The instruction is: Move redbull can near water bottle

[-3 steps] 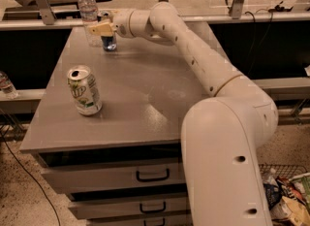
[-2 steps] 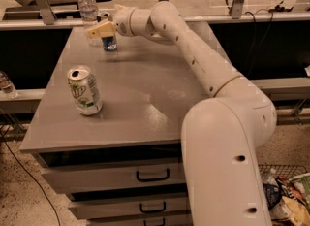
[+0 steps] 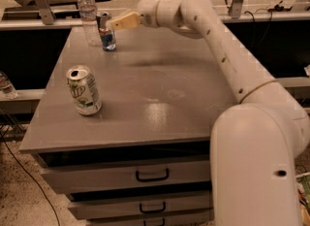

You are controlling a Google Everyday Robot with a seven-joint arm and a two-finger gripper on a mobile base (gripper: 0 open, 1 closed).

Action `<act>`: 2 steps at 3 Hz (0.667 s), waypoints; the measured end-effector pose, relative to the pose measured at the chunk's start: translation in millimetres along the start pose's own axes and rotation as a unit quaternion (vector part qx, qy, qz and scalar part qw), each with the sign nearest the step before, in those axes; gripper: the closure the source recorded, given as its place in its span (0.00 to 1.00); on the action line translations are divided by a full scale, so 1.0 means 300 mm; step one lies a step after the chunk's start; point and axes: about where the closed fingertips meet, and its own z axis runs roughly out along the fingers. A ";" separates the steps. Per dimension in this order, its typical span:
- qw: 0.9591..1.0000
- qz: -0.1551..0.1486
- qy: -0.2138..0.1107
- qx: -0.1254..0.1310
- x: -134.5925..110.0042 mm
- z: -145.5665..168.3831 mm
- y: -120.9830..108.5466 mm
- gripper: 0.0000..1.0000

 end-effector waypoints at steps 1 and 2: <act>0.999 -0.032 0.000 -0.010 -0.093 -0.307 -0.015 0.00; 0.998 -0.053 0.019 -0.013 -0.168 -0.609 0.016 0.00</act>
Offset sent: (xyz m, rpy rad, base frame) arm -0.1859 -0.2504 0.0831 -0.1754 -0.0827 0.0124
